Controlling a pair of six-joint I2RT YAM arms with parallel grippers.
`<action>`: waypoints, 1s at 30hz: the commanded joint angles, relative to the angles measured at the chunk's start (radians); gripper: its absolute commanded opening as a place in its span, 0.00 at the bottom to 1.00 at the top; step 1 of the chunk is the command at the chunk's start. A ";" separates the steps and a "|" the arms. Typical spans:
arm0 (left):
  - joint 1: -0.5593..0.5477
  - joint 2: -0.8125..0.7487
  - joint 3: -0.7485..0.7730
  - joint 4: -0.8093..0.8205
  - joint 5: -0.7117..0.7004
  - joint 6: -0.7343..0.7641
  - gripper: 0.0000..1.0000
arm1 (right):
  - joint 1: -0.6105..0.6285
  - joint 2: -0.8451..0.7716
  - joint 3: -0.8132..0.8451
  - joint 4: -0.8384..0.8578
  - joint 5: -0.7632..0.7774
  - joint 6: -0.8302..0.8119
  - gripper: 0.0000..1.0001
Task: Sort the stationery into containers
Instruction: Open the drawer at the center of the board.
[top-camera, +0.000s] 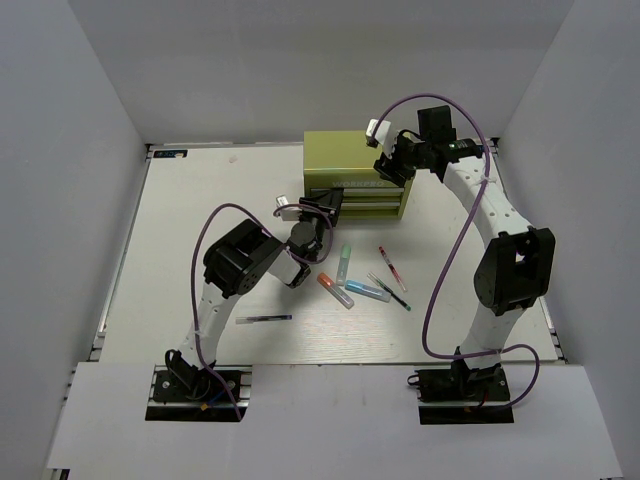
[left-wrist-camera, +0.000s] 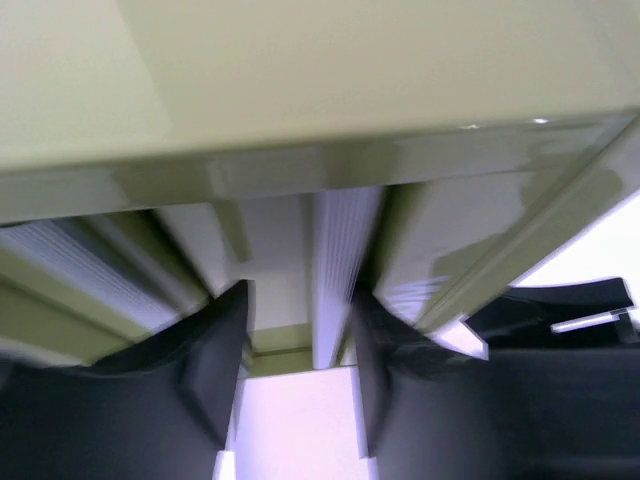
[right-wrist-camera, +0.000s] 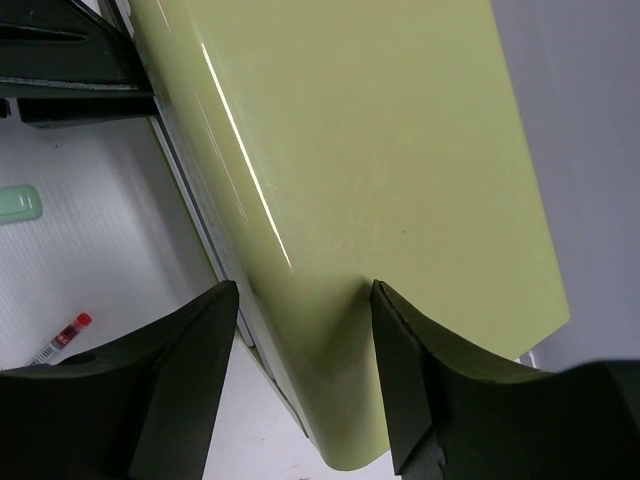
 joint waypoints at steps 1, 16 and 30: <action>0.017 -0.001 0.039 0.138 -0.018 0.035 0.49 | 0.003 0.009 0.030 -0.019 0.003 -0.015 0.61; 0.017 0.008 0.030 0.175 0.020 0.053 0.13 | 0.004 0.018 0.022 -0.038 0.009 -0.026 0.58; -0.022 -0.010 -0.055 0.202 0.039 0.081 0.00 | 0.017 0.104 0.113 -0.141 0.070 -0.024 0.62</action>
